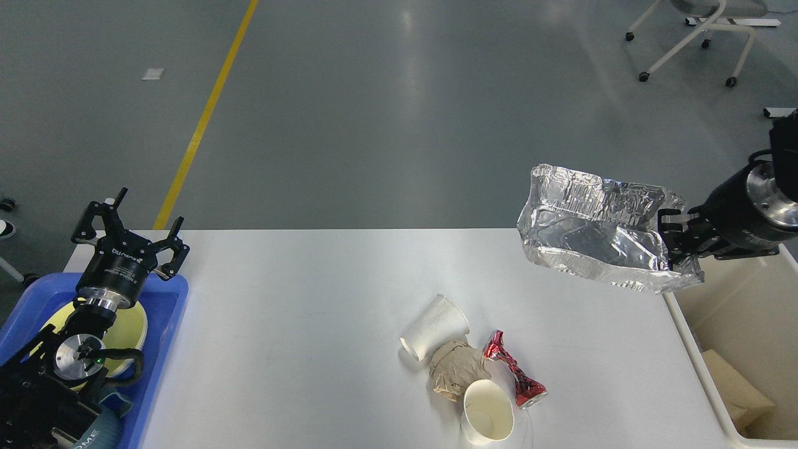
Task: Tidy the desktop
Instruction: 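Lower the foil into the white bin and release it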
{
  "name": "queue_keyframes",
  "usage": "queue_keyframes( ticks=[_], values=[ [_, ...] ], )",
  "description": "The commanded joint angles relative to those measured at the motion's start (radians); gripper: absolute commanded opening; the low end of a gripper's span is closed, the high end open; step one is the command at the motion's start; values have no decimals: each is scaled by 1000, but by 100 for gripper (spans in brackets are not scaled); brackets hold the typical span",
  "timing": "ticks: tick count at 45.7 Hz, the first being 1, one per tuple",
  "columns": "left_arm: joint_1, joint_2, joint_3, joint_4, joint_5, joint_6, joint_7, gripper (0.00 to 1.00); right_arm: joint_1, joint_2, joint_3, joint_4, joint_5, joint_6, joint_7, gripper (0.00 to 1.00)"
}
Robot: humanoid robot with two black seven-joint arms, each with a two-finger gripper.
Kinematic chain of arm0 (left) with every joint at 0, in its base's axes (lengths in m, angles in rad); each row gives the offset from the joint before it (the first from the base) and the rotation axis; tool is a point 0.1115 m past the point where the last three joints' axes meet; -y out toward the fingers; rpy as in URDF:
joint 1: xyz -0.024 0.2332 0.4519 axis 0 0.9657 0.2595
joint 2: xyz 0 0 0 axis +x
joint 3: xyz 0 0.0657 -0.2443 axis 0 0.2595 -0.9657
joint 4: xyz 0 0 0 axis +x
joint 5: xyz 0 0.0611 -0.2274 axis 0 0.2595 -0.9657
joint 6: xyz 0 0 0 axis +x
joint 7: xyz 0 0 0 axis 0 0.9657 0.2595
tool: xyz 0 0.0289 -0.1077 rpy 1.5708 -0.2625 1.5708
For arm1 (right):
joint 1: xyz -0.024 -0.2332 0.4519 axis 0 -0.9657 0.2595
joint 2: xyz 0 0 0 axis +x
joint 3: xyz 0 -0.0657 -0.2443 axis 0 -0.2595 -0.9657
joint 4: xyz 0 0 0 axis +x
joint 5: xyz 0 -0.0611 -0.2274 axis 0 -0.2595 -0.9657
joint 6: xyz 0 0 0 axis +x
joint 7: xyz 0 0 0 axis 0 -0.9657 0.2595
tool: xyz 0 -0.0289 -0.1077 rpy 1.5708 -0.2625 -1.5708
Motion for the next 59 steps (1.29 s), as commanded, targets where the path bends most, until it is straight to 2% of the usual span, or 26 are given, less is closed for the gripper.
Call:
queue_keyframes(
  ticks=[1, 6, 10, 17, 28, 35, 41, 46, 59],
  values=[
    [0, 0, 0, 0, 0, 0, 0, 96, 5, -4, -16, 2, 0, -4, 0, 0],
    [0, 0, 0, 0, 0, 0, -1, 96, 3, -13, -25, -4, 3, -6, 1, 0],
    [0, 0, 0, 0, 0, 0, 0, 96, -8, -65, -39, -28, -6, -6, 1, 0],
    [0, 0, 0, 0, 0, 0, 0, 96, -110, -163, -50, -151, -15, -4, 1, 0],
    [0, 0, 0, 0, 0, 0, 0, 96, -464, -286, 13, -504, 0, -14, 1, 0],
    [0, 0, 0, 0, 0, 0, 0, 96, -736, -334, 202, -670, 6, -86, 3, 0],
    [0, 0, 0, 0, 0, 0, 0, 96, -992, -335, 401, -803, 67, -196, 1, 0],
    [0, 0, 0, 0, 0, 0, 0, 96, -1184, -315, 532, -920, 139, -222, 0, 0],
    [0, 0, 0, 0, 0, 0, 0, 96, -1528, -81, 699, -1292, 305, -277, -2, 0]
  ],
)
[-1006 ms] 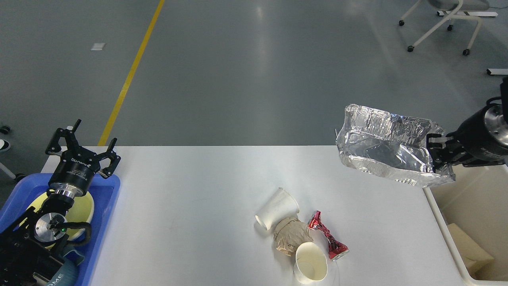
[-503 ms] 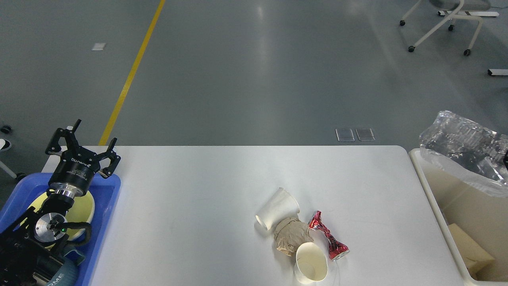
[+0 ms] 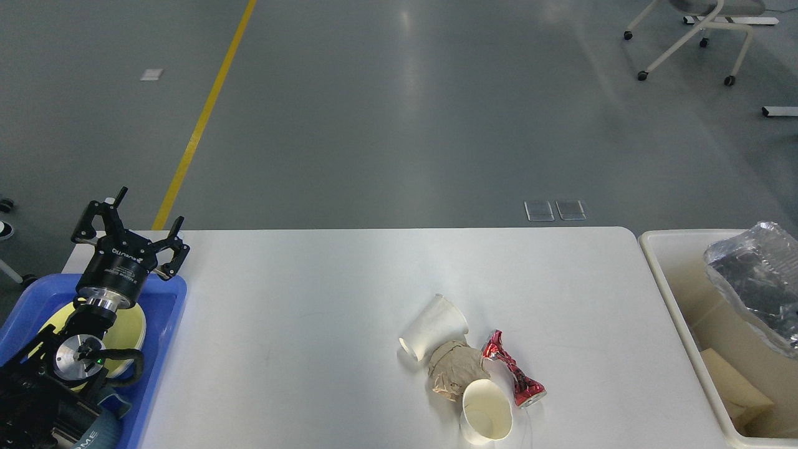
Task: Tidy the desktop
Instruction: 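Lower the foil into the white bin and release it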
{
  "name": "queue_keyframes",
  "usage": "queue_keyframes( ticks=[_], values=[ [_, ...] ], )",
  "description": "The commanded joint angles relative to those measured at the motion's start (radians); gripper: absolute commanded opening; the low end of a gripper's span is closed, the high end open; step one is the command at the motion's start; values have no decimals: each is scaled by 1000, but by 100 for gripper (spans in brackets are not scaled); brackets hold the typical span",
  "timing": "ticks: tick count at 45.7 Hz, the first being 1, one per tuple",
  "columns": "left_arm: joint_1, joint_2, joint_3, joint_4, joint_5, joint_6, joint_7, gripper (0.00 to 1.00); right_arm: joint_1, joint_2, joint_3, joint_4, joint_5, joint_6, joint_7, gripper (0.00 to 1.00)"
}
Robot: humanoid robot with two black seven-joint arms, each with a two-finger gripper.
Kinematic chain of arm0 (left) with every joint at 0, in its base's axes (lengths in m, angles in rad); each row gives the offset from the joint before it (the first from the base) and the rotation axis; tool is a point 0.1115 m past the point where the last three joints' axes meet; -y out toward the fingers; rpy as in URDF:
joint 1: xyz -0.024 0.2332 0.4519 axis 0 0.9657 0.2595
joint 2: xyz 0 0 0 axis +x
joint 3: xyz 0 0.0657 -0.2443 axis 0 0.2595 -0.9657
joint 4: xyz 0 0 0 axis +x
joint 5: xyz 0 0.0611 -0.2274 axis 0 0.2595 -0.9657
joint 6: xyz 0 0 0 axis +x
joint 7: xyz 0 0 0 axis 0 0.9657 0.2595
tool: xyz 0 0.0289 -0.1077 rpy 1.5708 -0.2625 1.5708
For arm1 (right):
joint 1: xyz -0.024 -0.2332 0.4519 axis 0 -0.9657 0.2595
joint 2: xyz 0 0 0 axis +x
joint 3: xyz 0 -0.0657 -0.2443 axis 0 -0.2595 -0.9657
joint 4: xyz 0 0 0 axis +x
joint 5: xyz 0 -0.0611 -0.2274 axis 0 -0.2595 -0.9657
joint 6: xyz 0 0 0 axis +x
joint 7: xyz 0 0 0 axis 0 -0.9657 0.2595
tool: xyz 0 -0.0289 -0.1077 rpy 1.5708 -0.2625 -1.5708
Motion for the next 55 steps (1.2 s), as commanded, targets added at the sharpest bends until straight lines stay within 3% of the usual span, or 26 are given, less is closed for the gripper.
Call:
queue_keyframes(
  ticks=[1, 12, 19, 35, 36, 39, 40, 43, 55],
  values=[
    [0, 0, 0, 0, 0, 0, 0, 96, -144, 106, 61, -164, 89, -36, -1, 0],
    [0, 0, 0, 0, 0, 0, 0, 96, -269, 250, 121, -300, 109, -154, -12, 0],
    [0, 0, 0, 0, 0, 0, 0, 96, -298, 258, 169, -300, 111, -207, -24, 0],
    [0, 0, 0, 0, 0, 0, 0, 96, -333, 264, 184, -299, 111, -210, -28, 0],
    [0, 0, 0, 0, 0, 0, 0, 96, -335, 264, 186, -299, 111, -214, -26, 14],
    [0, 0, 0, 0, 0, 0, 0, 96, -335, 264, 186, -299, 111, -246, -23, 71],
    [0, 0, 0, 0, 0, 0, 0, 96, -335, 264, 186, -299, 111, -268, -23, 82],
    [0, 0, 0, 0, 0, 0, 0, 96, -336, 264, 181, -291, 108, -325, -23, 100],
    [0, 0, 0, 0, 0, 0, 0, 96, -339, 267, 178, -287, 97, -343, -23, 100]
  ],
)
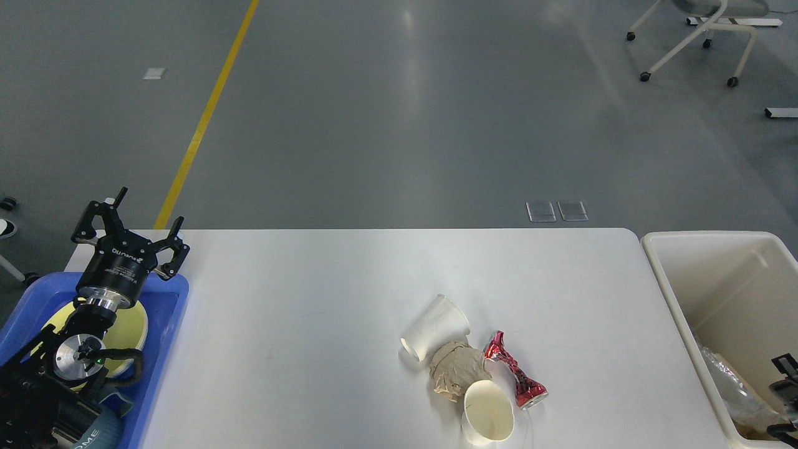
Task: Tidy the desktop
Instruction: 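Lower the foil into the white bin and release it, then raise the right gripper up out of the white bin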
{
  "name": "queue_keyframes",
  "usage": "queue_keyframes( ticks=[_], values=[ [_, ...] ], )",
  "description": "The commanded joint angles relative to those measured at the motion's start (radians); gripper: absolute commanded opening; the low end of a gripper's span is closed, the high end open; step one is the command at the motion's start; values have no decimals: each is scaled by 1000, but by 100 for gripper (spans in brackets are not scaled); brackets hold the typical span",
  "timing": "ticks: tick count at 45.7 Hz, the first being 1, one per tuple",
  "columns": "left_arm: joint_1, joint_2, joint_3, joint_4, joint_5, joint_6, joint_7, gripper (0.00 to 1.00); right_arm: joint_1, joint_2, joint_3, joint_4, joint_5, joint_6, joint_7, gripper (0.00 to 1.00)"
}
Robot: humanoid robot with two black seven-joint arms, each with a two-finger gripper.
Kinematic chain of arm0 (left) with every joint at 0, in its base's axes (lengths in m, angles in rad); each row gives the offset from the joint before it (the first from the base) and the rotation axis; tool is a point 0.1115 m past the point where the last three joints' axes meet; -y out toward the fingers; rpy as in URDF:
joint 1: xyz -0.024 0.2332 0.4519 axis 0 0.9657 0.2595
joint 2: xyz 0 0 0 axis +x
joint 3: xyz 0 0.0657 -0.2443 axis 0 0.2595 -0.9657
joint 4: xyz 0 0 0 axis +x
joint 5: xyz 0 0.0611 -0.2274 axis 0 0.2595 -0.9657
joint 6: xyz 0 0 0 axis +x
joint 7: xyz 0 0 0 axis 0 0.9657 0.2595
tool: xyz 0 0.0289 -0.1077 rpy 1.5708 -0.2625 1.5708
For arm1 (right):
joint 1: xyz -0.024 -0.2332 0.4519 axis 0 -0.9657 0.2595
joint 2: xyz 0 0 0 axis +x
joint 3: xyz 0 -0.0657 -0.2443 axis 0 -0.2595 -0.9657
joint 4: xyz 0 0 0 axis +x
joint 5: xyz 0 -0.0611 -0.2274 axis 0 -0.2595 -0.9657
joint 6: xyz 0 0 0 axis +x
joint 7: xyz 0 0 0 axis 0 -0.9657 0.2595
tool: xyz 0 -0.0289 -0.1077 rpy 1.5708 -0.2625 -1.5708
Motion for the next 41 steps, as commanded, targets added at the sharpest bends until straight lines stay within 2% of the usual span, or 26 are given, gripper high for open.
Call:
queue_keyframes(
  ticks=[1, 19, 28, 33, 41],
  values=[
    [0, 0, 0, 0, 0, 0, 0, 96, 3, 2, -1, 2, -1, -1, 0, 100],
    [0, 0, 0, 0, 0, 0, 0, 96, 32, -9, -6, 8, -22, 7, 0, 100],
    [0, 0, 0, 0, 0, 0, 0, 96, 153, -69, -6, 109, -207, 27, -5, 100],
    [0, 0, 0, 0, 0, 0, 0, 96, 266, -141, -12, 227, -324, 76, -5, 100],
    [0, 0, 0, 0, 0, 0, 0, 96, 484, -210, -75, 359, -510, 233, -6, 100]
  ],
)
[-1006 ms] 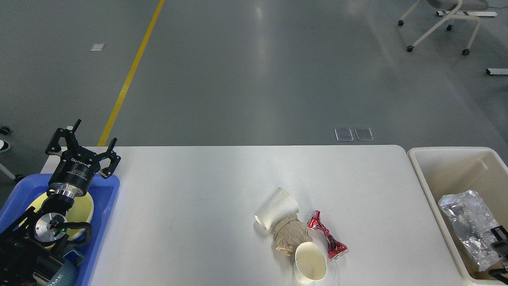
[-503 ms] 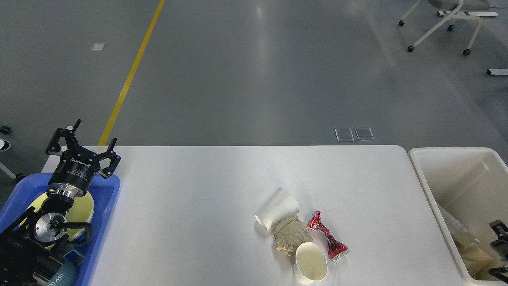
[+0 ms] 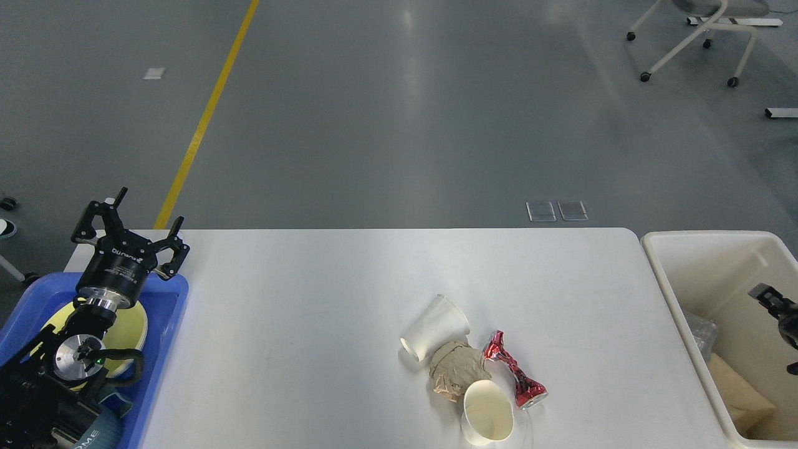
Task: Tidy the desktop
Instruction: 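Raise the right gripper up out of the white bin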
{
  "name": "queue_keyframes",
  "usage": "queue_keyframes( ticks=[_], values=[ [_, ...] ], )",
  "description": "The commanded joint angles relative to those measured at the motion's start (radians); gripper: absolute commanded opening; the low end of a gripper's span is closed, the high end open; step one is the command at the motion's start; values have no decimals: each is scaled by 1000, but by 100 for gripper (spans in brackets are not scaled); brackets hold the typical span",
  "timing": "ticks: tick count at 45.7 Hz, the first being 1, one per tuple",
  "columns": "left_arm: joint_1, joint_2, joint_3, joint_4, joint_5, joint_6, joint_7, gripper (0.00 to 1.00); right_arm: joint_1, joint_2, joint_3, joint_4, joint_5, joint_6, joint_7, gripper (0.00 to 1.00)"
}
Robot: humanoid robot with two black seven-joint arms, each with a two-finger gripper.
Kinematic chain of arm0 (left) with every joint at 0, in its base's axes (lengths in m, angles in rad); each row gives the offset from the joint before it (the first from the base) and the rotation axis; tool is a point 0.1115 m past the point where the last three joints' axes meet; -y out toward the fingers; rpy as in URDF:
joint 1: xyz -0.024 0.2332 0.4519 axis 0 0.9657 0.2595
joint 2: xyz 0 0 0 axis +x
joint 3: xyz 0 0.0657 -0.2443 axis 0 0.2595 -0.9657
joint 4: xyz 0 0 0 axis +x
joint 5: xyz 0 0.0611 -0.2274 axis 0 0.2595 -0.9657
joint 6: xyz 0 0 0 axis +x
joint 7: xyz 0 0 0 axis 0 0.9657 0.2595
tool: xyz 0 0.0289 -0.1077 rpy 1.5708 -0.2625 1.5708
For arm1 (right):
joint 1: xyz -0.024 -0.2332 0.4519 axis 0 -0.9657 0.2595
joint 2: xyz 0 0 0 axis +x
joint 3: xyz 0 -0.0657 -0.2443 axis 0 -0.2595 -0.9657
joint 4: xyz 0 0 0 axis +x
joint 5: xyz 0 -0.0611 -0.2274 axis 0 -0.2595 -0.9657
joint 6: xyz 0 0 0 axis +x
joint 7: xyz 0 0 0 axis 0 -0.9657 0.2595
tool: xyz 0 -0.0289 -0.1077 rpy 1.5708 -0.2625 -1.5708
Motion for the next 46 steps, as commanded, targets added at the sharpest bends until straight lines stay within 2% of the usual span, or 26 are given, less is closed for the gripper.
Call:
queue_keyframes(
  ticks=[1, 8, 14, 25, 30, 38, 46],
  values=[
    [0, 0, 0, 0, 0, 0, 0, 96, 162, -37, -60, 89, -111, 121, 0, 100],
    [0, 0, 0, 0, 0, 0, 0, 96, 428, -40, -247, 187, -131, 334, 1, 100],
    [0, 0, 0, 0, 0, 0, 0, 96, 726, -17, -425, 342, -119, 541, 0, 100],
    [0, 0, 0, 0, 0, 0, 0, 96, 1160, 148, -614, 631, -67, 890, 0, 100],
    [0, 0, 0, 0, 0, 0, 0, 96, 1315, 216, -668, 793, 13, 947, -2, 100],
    [0, 0, 0, 0, 0, 0, 0, 96, 1499, 230, -696, 1051, 125, 931, -2, 100],
    [0, 0, 0, 0, 0, 0, 0, 96, 1526, 247, -696, 1105, 158, 919, -2, 99]
  ],
)
